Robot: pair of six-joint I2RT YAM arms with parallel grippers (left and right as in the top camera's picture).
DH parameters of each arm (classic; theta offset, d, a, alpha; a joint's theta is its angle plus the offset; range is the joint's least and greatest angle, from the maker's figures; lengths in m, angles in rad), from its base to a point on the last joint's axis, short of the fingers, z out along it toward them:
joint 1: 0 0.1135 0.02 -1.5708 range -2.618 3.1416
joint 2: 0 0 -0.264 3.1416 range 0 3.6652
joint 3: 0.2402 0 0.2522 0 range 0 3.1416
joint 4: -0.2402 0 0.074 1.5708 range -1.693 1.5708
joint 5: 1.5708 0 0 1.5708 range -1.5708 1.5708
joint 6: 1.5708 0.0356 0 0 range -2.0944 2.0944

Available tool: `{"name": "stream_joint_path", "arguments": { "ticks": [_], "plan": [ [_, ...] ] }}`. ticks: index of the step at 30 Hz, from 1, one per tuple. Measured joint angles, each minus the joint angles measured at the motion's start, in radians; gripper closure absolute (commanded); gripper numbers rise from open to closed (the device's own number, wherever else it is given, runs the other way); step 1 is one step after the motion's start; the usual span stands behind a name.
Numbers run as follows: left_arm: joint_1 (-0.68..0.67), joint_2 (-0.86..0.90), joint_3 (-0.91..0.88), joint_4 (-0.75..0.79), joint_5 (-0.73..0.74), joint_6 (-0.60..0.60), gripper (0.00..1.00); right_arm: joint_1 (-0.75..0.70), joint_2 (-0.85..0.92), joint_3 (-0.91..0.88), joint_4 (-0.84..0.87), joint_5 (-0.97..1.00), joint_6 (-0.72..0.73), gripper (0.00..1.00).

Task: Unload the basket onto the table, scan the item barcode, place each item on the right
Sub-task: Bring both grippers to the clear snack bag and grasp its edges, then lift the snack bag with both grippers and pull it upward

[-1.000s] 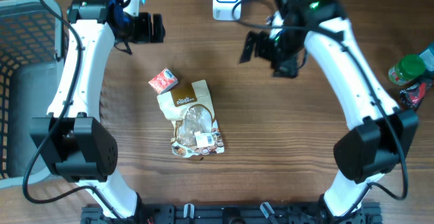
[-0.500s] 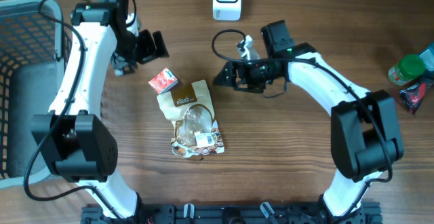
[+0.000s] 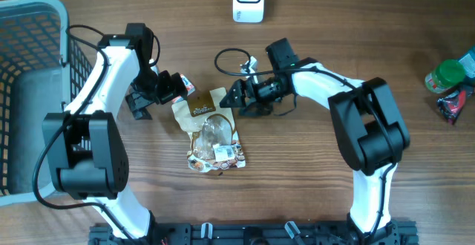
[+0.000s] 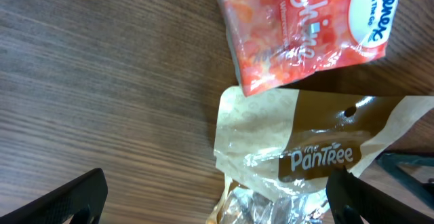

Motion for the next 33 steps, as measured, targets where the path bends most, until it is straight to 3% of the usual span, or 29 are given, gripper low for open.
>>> {"name": "stream_joint_path", "arguments": {
  "ticks": [9,14,16,19,23,30,31,33],
  "plan": [
    [0.000,0.000,-0.195,0.145,0.010,0.000,0.00,0.145,0.027,0.011,0.097,-0.026,0.053,0.01],
    [0.000,-0.003,-0.247,0.196,0.038,-0.001,0.00,0.146,0.037,0.010,0.095,-0.024,0.033,0.29],
    [0.000,-0.004,-0.248,0.198,0.039,-0.001,0.00,0.145,0.044,0.010,0.096,-0.020,0.014,0.30],
    [0.000,-0.004,-0.249,0.201,0.039,-0.003,0.00,0.146,0.053,0.008,0.096,-0.036,-0.011,0.19],
    [0.000,-0.006,-0.251,0.207,0.040,-0.014,0.00,0.148,0.053,0.008,0.097,-0.070,-0.023,0.11],
    [0.000,-0.008,-0.252,0.212,0.039,-0.023,0.00,0.221,0.054,0.008,0.105,-0.088,0.022,0.11],
    [0.000,-0.008,-0.252,0.212,0.039,-0.023,0.00,0.238,0.054,0.008,0.111,-0.083,0.034,0.18],
    [0.000,-0.008,-0.252,0.212,0.039,-0.023,0.00,0.266,0.054,0.008,0.114,-0.068,0.056,0.47]
  ]
}}
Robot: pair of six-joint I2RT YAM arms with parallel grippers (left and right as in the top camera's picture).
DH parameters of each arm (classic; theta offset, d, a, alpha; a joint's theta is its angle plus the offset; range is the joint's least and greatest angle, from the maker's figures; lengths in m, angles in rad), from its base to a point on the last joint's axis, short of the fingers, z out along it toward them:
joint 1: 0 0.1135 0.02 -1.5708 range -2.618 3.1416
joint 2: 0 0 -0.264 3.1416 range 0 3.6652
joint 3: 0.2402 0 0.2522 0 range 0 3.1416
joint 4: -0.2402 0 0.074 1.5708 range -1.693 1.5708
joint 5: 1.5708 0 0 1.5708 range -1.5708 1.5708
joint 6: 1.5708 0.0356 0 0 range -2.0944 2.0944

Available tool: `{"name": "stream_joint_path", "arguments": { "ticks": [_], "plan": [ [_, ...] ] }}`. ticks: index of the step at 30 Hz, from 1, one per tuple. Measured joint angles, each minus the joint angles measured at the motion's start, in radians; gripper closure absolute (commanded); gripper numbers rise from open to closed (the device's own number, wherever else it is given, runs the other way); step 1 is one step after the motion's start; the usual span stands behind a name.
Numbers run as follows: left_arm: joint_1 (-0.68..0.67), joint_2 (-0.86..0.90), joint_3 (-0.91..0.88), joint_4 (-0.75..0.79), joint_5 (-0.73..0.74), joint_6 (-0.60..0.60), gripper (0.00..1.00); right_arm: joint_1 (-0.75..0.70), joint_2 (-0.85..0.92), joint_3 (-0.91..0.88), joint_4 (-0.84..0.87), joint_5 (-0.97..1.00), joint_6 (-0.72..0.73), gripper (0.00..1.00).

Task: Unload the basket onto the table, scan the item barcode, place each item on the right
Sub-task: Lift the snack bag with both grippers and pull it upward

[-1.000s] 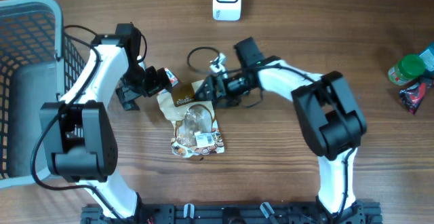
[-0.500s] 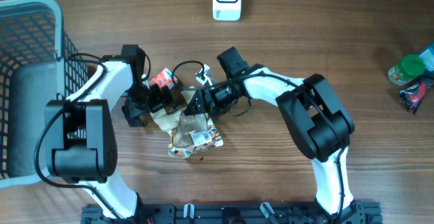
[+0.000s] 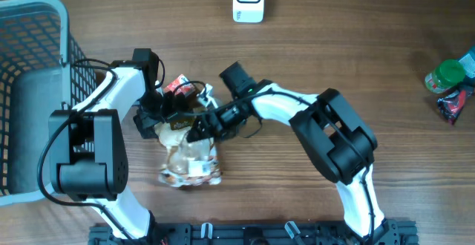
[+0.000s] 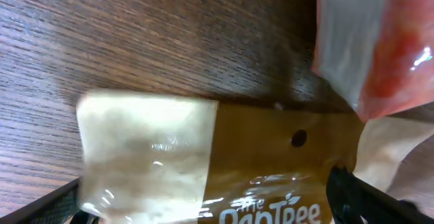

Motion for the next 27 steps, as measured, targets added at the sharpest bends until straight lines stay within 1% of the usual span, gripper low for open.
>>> {"name": "stream_joint_path", "arguments": {
  "ticks": [1,2,3,4,7,12,17,22,27],
  "plan": [
    [0.000,0.000,0.000,0.000,0.000,0.000,0.00,0.006,0.000,0.000,-0.004,0.020,0.011,0.62],
    [0.000,0.000,0.000,0.000,0.000,0.000,0.00,0.007,0.002,-0.003,-0.004,0.034,0.018,0.70],
    [0.000,0.000,0.000,0.001,0.000,0.000,0.00,0.006,0.005,-0.005,-0.008,0.051,0.022,0.84],
    [0.000,0.000,0.000,0.001,0.000,0.000,0.00,0.001,0.013,-0.009,-0.020,0.080,0.035,0.95],
    [0.000,0.000,0.000,0.002,0.000,0.000,0.00,-0.018,0.021,-0.011,-0.053,0.126,0.064,0.95],
    [0.000,-0.001,0.000,0.003,0.000,-0.002,0.00,-0.059,0.021,-0.011,-0.069,0.140,0.086,0.95],
    [0.000,-0.001,0.000,0.004,0.016,-0.003,0.00,-0.163,0.020,-0.011,-0.069,0.142,0.089,0.95],
    [-0.020,-0.002,0.000,0.011,0.087,-0.003,0.00,-0.328,0.020,-0.009,-0.068,0.143,0.092,0.96],
    [-0.087,-0.004,-0.001,0.095,0.251,-0.006,0.00,-0.398,0.020,-0.009,-0.068,0.143,0.091,0.95]
  ]
}}
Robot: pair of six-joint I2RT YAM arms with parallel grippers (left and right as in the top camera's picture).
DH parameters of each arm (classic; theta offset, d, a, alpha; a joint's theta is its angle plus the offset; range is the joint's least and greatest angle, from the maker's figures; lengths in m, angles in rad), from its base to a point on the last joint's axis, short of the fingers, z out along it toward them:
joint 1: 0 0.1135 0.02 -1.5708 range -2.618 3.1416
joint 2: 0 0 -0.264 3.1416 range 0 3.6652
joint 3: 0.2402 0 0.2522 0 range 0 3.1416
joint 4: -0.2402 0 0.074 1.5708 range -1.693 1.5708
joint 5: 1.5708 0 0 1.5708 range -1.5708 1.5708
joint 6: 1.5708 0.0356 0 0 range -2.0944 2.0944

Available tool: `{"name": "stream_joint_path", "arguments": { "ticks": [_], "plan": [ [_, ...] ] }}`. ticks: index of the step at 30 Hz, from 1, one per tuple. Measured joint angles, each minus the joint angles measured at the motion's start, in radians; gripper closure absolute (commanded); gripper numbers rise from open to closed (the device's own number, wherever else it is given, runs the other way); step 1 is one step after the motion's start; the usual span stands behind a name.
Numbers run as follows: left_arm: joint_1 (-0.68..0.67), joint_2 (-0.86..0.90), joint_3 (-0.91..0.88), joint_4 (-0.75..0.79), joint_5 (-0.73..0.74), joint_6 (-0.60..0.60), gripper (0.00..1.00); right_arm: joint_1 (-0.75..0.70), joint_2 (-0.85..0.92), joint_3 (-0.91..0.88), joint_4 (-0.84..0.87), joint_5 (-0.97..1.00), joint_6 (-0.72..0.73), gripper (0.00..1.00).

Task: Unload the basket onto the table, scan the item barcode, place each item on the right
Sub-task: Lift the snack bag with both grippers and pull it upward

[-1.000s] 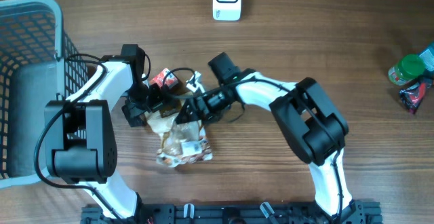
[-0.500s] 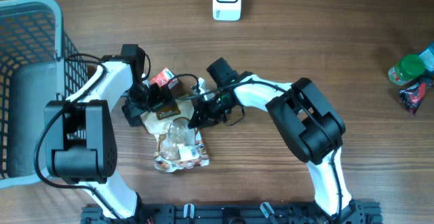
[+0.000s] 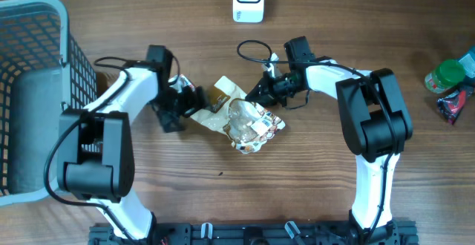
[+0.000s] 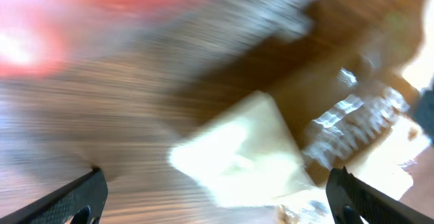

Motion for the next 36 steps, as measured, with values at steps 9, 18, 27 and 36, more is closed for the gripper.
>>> {"name": "stream_joint_path", "arguments": {
  "ticks": [9,18,27,36],
  "plan": [
    [-0.100,0.000,0.000,0.169,0.195,-0.075,0.00,0.000,0.000,0.002,-0.008,0.003,0.001,0.95],
    [-0.099,0.000,-0.001,0.229,0.211,-0.050,0.41,0.000,-0.001,0.008,-0.031,0.008,0.000,0.95],
    [-0.099,0.000,-0.031,0.288,0.167,-0.073,0.96,0.000,-0.005,0.010,-0.056,0.016,-0.006,0.76],
    [-0.101,0.000,-0.073,0.336,0.172,-0.106,0.96,0.006,-0.047,0.031,-0.073,-0.066,0.008,0.02]
  ]
}}
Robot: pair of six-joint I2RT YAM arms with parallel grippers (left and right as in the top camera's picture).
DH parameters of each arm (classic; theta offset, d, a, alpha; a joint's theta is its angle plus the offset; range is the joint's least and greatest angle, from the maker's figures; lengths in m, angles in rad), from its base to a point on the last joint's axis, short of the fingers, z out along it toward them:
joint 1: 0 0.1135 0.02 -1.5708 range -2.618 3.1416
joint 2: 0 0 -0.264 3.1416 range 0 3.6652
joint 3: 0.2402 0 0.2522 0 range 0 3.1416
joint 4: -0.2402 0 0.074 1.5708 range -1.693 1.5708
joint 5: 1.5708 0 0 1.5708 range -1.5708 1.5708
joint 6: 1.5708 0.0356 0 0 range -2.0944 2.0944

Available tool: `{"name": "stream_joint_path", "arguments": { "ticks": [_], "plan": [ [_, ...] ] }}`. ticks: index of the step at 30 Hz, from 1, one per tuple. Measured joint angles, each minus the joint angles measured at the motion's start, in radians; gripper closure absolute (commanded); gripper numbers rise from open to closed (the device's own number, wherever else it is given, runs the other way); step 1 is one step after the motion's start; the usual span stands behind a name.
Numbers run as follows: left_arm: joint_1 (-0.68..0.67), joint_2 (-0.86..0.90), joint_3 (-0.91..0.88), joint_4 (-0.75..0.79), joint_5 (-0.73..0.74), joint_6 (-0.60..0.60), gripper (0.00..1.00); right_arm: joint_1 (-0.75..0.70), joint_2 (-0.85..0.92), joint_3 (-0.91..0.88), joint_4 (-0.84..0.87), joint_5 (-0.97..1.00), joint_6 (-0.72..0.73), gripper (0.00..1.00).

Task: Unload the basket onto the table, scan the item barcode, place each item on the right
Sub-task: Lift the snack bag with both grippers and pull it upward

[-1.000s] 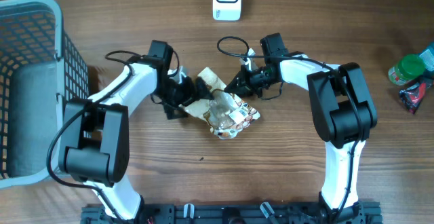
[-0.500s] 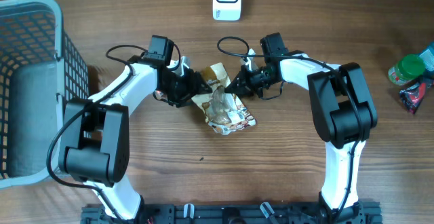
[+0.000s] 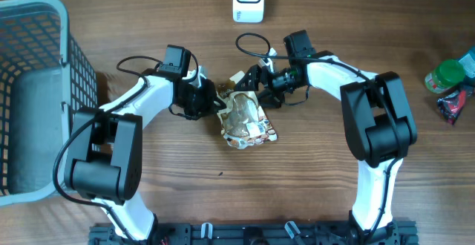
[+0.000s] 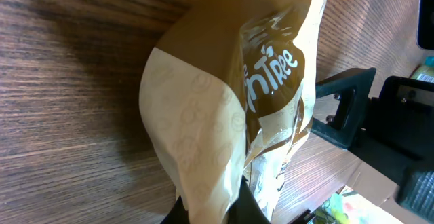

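Note:
A Pantree snack bag [image 3: 245,119] with a brown header and a clear belly lies mid-table, its white label facing up. My left gripper [image 3: 210,102] is shut on the bag's cream corner [image 4: 203,136], pinched between the dark jaws at the bottom of the left wrist view. My right gripper [image 3: 252,79] stands at the bag's header from the other side, and its two black fingers [image 4: 342,88] show apart, so it is open. A white scanner stands at the table's far edge, straight beyond the bag.
A blue mesh basket [image 3: 37,89] fills the left edge. A green-lidded bottle [image 3: 445,74] and a dark red packet [image 3: 454,105] sit far right. A black cable [image 3: 249,48] loops beside the right wrist.
My left gripper has shifted right and is now shut on the bag's corner. The bag has turned more upright and lies a little nearer the scanner. My right gripper stays at its top.
First the bag lay flat between both open grippers, beside a red tissue pack. Then both grippers were at its top and it sat further left. Later it lay tilted in the middle with the grippers at either end. Now the left holds it.

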Motion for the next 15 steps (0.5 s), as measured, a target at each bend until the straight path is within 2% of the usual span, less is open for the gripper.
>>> {"name": "stream_joint_path", "arguments": {
  "ticks": [4,6,7,10,15],
  "plan": [
    [0.000,0.000,-0.001,0.006,0.000,-0.018,0.96,-0.005,-0.002,0.010,-0.045,-0.005,0.001,0.00],
    [0.000,0.000,-0.002,0.011,0.000,-0.022,0.96,-0.008,-0.008,0.019,-0.127,0.029,0.018,0.07],
    [0.000,0.000,-0.002,0.013,0.000,-0.022,0.96,-0.010,-0.016,0.021,-0.169,0.066,0.030,0.07],
    [0.000,0.000,-0.005,0.027,0.004,-0.029,0.96,-0.016,-0.029,0.025,-0.245,0.129,0.034,0.03],
    [0.014,0.000,-0.011,0.059,0.039,-0.060,0.96,-0.022,-0.049,0.000,-0.245,0.147,0.039,0.00]
  ]
}}
